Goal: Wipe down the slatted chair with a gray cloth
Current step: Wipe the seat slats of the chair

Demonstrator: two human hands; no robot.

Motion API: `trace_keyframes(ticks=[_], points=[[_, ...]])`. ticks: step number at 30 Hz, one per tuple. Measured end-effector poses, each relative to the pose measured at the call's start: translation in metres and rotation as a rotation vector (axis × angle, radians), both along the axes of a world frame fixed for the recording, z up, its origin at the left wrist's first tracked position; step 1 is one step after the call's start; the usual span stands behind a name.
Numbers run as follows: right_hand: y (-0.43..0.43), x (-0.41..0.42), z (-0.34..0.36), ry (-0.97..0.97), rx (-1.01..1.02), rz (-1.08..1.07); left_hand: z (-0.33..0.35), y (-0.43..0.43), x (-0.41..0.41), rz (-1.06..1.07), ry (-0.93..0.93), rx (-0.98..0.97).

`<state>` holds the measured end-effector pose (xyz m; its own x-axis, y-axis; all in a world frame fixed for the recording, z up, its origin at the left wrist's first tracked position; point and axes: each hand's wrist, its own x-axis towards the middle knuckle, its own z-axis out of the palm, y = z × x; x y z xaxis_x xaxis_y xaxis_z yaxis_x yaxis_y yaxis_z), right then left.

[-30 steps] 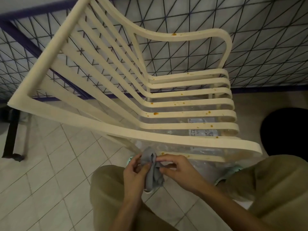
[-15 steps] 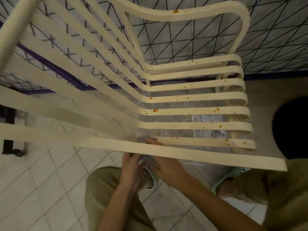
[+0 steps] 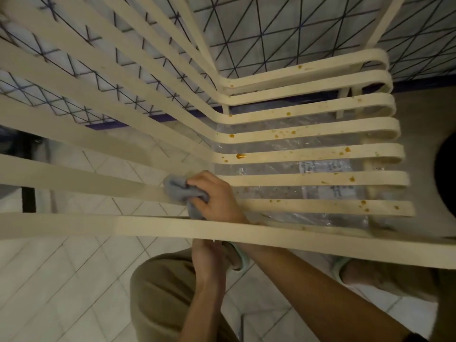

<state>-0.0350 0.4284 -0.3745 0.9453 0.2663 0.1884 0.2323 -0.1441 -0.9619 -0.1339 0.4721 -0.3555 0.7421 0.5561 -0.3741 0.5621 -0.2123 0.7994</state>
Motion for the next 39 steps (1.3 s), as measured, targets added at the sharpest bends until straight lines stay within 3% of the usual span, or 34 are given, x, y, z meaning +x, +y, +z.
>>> trace_keyframes(ticks=[4, 7, 10, 14, 20, 26, 31, 35, 39], points=[[0.012, 0.005, -0.009, 0.014, -0.016, 0.079, 0.005, 0.002, 0.005, 0.129, -0.072, -0.067], [0.012, 0.01, -0.013, 0.033, -0.038, 0.079, 0.014, 0.004, -0.003, -0.027, 0.076, -0.152], [0.006, 0.01, -0.029, 0.087, -0.106, 0.098, 0.005, 0.012, -0.011, 0.108, 0.18, -0.127], [-0.003, 0.006, -0.049, 0.187, -0.207, 0.052, 0.005, 0.028, -0.012, 0.143, 0.084, -0.264], [0.021, -0.007, -0.018, 0.151, -0.018, -0.038, 0.003, 0.032, -0.016, 0.163, 0.103, -0.283], [0.017, -0.008, -0.029, 0.234, -0.065, -0.06, -0.002, 0.034, -0.02, 0.195, 0.113, -0.398], [0.006, -0.009, -0.057, 0.419, -0.228, -0.056, 0.0, 0.031, -0.019, 0.075, 0.095, -0.245], [0.001, -0.008, -0.057, 0.41, -0.296, 0.012, 0.001, 0.022, -0.015, 0.001, 0.023, -0.105], [-0.013, -0.012, -0.056, 0.437, -0.232, 0.022, -0.009, 0.017, -0.008, -0.275, -0.078, 0.076]])
